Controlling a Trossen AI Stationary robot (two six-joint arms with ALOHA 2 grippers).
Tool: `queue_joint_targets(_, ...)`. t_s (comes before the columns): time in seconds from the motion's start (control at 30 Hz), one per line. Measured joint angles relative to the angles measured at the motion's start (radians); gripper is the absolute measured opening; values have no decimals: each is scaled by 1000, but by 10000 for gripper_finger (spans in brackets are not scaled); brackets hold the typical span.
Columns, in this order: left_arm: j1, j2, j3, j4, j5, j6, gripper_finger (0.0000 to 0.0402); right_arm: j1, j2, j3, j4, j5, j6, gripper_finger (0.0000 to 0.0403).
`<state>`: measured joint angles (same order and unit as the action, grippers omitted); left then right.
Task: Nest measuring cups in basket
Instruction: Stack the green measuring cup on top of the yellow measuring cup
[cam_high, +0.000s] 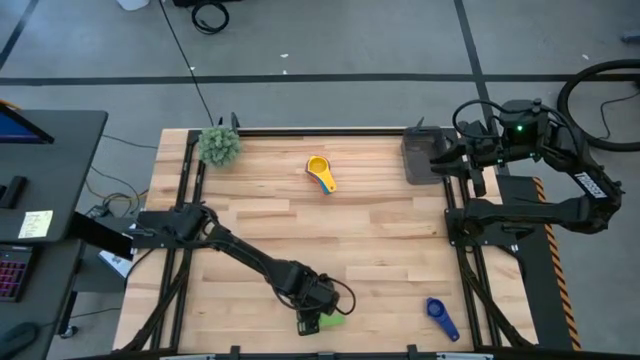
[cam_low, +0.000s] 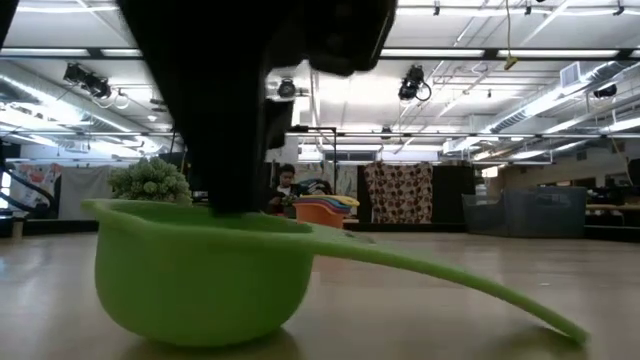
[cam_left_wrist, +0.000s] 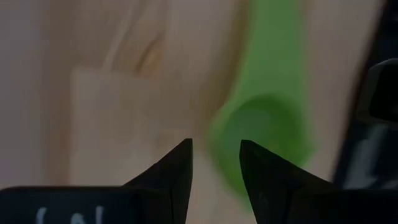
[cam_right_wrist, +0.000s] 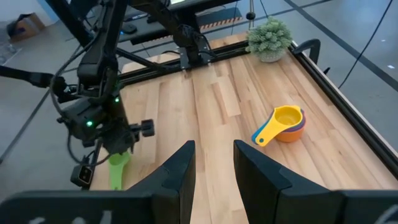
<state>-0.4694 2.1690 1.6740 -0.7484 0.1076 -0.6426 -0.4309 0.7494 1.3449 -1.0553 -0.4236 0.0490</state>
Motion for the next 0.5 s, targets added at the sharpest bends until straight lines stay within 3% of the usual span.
queue_joint_targets(0.37,-10,54,3,14,-41,46,136,0,0,0,7,0,2,114)
queue_joint_targets(0.5,-8,54,3,10,-49,98,112,0,0,0,7,0,3,114)
